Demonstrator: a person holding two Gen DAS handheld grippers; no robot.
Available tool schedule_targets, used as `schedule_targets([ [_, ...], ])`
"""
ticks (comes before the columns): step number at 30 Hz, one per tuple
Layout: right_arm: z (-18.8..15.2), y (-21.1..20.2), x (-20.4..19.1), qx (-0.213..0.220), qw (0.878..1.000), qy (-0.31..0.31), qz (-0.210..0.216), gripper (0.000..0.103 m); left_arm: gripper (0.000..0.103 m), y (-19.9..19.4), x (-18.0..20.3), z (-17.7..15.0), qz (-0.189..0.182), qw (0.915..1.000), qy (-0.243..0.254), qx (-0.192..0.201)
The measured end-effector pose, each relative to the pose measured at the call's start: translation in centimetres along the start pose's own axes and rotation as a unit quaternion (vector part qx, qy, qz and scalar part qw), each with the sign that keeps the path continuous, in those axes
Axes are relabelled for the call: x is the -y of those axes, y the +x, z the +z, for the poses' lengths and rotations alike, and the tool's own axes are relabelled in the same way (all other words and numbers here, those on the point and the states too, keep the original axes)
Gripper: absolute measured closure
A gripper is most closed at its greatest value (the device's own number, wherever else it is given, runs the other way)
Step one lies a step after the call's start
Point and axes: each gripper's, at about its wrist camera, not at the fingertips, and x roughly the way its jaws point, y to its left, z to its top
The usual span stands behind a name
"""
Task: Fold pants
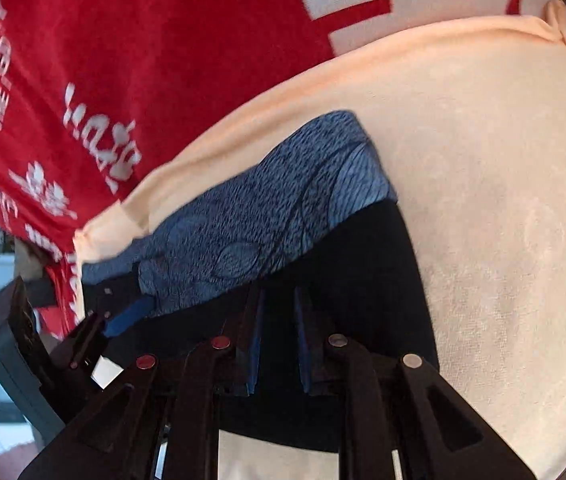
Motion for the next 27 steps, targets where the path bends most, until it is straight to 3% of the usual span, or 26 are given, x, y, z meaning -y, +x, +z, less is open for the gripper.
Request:
schedule_targets([
  [4,-0.3,0.4,-0.3,-0.012,1.000,-0.009,0.010,0.086,0.016,-0.5,-1.1,-1.1,0.009,0.9983,-0.052,-0.024],
  [6,-0.2,0.0,0.6,-0.016,1.000,0.006,0.022,0.086,0.016,-0.6,-2.6,-2.2,-0.008,0.9927,-0.115,-0.037],
  [9,-0.1,-0.4,1.0,-0.025,0.999,0.007,0.024,0.086,0.016,-1.9,-4.2,-3.4,0.007,0.9854,-0.165,-0.039],
  [13,-0.4,-0.5,0.0,-0.048,0.999,-0.006,0.019,0.083,0.016,-4.2,-4.6,-4.6,0.038,0.9802,-0.192,-0.031],
  [17,-1.9,-0.2,-2.5,-0.067,0.996,-0.046,0.023,0.058,0.016,-5.6,-5.6,-6.6,0.058,0.9724,-0.223,-0.036],
  [22,-3.6,0.6,-5.5,-0.079,0.994,-0.077,0.014,0.055,0.016,-5.6,-7.5,-8.6,0.042,0.9635,-0.261,-0.043],
  [27,-5.5,1.5,-7.7,-0.079,0.994,-0.071,0.000,0.055,0.016,-5.1,-9.3,-10.1,0.047,0.9659,-0.248,-0.060],
])
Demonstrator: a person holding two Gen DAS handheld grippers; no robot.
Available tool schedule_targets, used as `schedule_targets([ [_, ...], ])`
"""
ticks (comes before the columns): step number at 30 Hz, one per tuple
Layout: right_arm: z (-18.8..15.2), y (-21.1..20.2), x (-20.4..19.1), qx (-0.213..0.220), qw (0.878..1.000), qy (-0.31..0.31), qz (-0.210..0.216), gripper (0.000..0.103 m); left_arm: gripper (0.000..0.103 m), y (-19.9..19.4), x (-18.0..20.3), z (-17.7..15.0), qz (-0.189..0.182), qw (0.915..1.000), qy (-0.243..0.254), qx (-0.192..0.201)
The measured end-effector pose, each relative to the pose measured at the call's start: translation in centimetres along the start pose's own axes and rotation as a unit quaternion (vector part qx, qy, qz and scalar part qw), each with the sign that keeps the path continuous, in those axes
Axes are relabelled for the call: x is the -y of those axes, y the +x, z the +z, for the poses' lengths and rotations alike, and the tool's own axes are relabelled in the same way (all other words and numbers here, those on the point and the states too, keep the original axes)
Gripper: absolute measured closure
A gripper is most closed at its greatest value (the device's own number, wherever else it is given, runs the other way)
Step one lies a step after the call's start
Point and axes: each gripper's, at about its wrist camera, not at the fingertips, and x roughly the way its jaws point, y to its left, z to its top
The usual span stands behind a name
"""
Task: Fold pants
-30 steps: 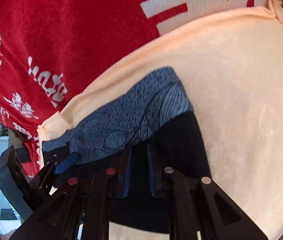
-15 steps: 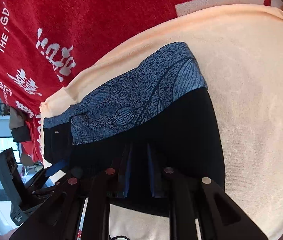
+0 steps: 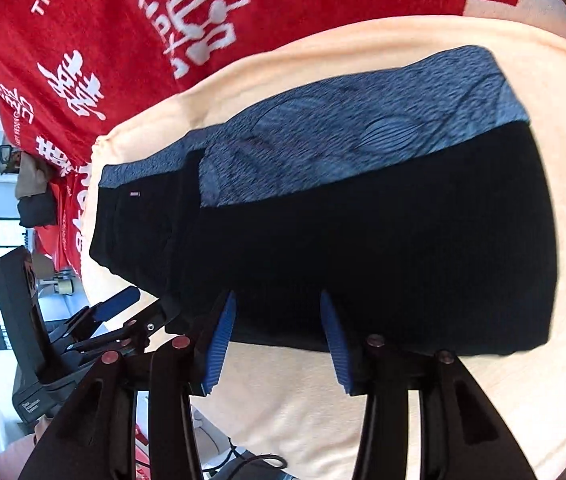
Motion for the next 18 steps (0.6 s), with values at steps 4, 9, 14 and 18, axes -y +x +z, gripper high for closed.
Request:
schedule_targets([
  [4,-0.5,1.1,-2.3,0.005,1.000,0.015,-0.006,0.055,0.016,0.1,-2.5,-0.4,0.006,0.9998,0.013,-0.012],
  [9,-0.9,3.2,-5.0,0.004,0.999,0.016,-0.032,0.055,0.016,-0.1,-5.5,-0.8,0.003,0.9994,0.026,-0.021],
  [14,-0.8,4.2,-6.5,-0.001,0.998,0.013,-0.058,0.042,0.016,0.0,-7.3,-0.8,-0.016,0.9994,0.016,-0.027],
  [18,-0.7,4.5,-6.7,-0.009,0.998,0.001,-0.069,0.041,0.016,0.3,-8.0,-0.9,-0.028,0.9991,0.002,-0.031],
])
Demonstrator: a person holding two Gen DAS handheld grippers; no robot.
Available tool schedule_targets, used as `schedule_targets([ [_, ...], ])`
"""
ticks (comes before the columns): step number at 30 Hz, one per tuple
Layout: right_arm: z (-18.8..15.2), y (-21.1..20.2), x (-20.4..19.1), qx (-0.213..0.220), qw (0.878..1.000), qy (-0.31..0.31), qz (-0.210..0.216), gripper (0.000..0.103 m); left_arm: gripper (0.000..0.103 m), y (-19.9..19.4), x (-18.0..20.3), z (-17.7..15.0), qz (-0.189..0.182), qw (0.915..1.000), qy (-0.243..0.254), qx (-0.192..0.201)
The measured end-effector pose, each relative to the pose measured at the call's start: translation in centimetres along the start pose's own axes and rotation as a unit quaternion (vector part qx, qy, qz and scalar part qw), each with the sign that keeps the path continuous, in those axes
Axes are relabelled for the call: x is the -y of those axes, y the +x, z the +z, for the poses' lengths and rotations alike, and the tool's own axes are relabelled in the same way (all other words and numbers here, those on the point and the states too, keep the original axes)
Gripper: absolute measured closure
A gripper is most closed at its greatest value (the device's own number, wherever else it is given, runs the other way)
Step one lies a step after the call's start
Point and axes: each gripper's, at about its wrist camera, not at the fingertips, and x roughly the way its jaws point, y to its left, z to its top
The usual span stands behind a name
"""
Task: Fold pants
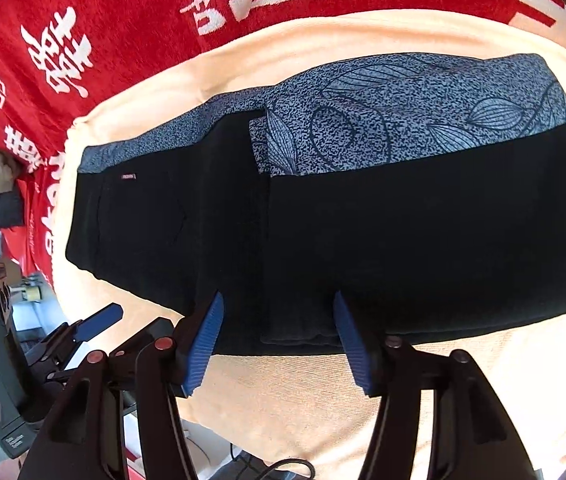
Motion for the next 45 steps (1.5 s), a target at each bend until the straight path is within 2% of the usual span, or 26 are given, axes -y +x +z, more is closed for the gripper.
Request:
schedule_targets([
  [10,0.3,0.2,-0.8,-0.017,0.999,-0.023,-0.013,0.038,0.016,0.5,-2.4,-1.6,-0.013,0.9992,-0.036,-0.007],
  [13,0.1,-1.2,-0.8,0.006,1.000,-0.019,0.008,0.038,0.016,0.8,-2.9,-2.4,-0.017,0.9989,-0.042,-0.010],
  [15,0.1,-2.7,-0.5,0.039,0.999,-0.027,0.001,0.039,0.016,1.4,-2.1,-1.8,-0.018,0.9989,-0.041,-0.013],
  [16,0.2,-3.2,-0.4,0.050,0.998,-0.030,-0.007,0.047,0.016,1.4,-2.0,-1.8,-0.017,0.9991,-0.037,-0.013],
  [17,0.4,-3.7,0.0,0.059,0.998,-0.030,-0.009,0.059,0.016,1.3,-1.5,-2.1,-0.015,0.9993,-0.033,-0.012],
  [19,0.9,-3.9,1.0,0.057,0.998,-0.016,-0.006,0.072,0.016,1.2,-1.3,-2.1,-0.013,0.9995,-0.027,-0.012],
  [20,1.1,-3.8,1.3,0.054,0.998,-0.014,-0.007,0.075,0.016,1.3,-1.4,-2.2,-0.015,0.9994,-0.027,-0.014],
  [22,1.4,-3.1,1.7,0.044,0.999,-0.009,-0.017,0.075,0.016,1.5,-1.3,-2.2,-0.017,0.9993,-0.027,-0.020],
  [25,1.0,-0.5,1.7,-0.001,1.000,0.003,-0.006,0.076,0.016,1.7,-1.3,-2.4,-0.019,0.9992,-0.027,-0.023],
  [30,0.0,0.0,1.3,0.017,1.000,0.011,-0.011,0.075,0.016,2.2,0.7,-1.8,-0.023,0.9989,-0.031,-0.027],
  [34,0.3,0.1,2.5,0.009,0.999,0.043,0.014,0.075,0.016,2.3,0.1,-1.7,-0.025,0.9985,-0.038,-0.030],
  [38,0.3,0.3,1.8,0.006,1.000,0.022,-0.002,0.075,0.016,1.9,-1.3,-1.2,-0.031,0.9978,-0.052,-0.029],
  [45,0.4,0.5,1.7,0.006,1.000,0.028,-0.010,0.074,0.016,2.3,-2.7,-1.0,-0.035,0.9968,-0.067,-0.026],
])
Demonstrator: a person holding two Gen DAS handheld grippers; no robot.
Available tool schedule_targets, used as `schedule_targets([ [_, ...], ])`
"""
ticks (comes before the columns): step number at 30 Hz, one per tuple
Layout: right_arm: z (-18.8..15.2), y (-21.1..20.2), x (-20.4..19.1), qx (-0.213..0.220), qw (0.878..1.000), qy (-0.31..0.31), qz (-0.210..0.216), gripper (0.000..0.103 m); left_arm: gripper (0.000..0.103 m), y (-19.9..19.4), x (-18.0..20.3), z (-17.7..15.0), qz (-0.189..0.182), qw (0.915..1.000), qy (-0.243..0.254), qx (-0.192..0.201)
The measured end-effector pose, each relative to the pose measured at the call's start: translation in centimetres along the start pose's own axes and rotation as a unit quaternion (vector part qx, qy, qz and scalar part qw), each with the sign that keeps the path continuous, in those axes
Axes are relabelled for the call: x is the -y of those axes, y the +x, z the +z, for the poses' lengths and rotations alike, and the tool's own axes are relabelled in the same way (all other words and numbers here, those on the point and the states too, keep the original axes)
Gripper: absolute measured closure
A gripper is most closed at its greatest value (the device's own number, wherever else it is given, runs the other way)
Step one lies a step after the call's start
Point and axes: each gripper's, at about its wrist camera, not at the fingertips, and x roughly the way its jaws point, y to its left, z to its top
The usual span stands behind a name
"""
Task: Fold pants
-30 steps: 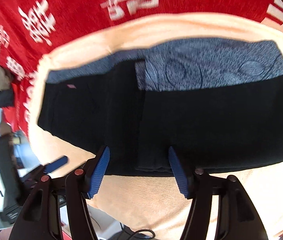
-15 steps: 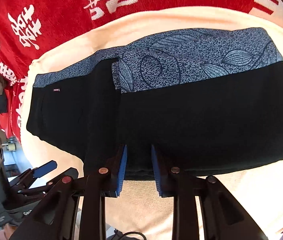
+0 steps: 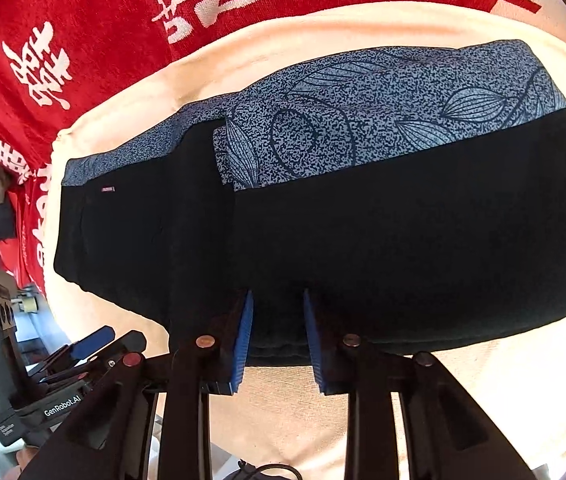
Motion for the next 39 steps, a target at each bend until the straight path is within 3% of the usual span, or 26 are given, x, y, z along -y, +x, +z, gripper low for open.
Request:
schedule_targets([
  [9,-0.4,-0.4,-1.8,-0.011,0.999,-0.016,-0.028,0.066,0.016,-1.0,-2.2,-0.8,0.007,0.9999,-0.013,-0.007],
  [15,-3.8,-3.8,-3.9,-0.019,1.000,-0.008,0.005,0.066,0.016,-4.6,-1.8,-2.2,0.037,0.9983,0.041,-0.017],
  [19,-5.5,-7.0,-4.3,0.004,1.000,0.001,-0.006,0.050,0.016,-6.5,-0.5,-2.7,0.053,0.9944,0.088,-0.025],
  [25,-7.9,-11.3,-3.6,0.034,0.998,0.049,-0.007,0.043,0.016,-10.8,2.8,-1.7,0.058,0.9843,0.166,-0.018],
  [35,-11.8,-15.1,-3.3,0.048,0.995,0.082,-0.015,0.040,0.016,-14.4,8.8,-1.7,0.042,0.9649,0.259,-0.005],
  [39,-11.9,-16.1,-3.5,0.060,0.995,0.079,-0.021,0.040,0.016,-14.0,9.4,-2.8,0.026,0.9696,0.241,-0.032],
])
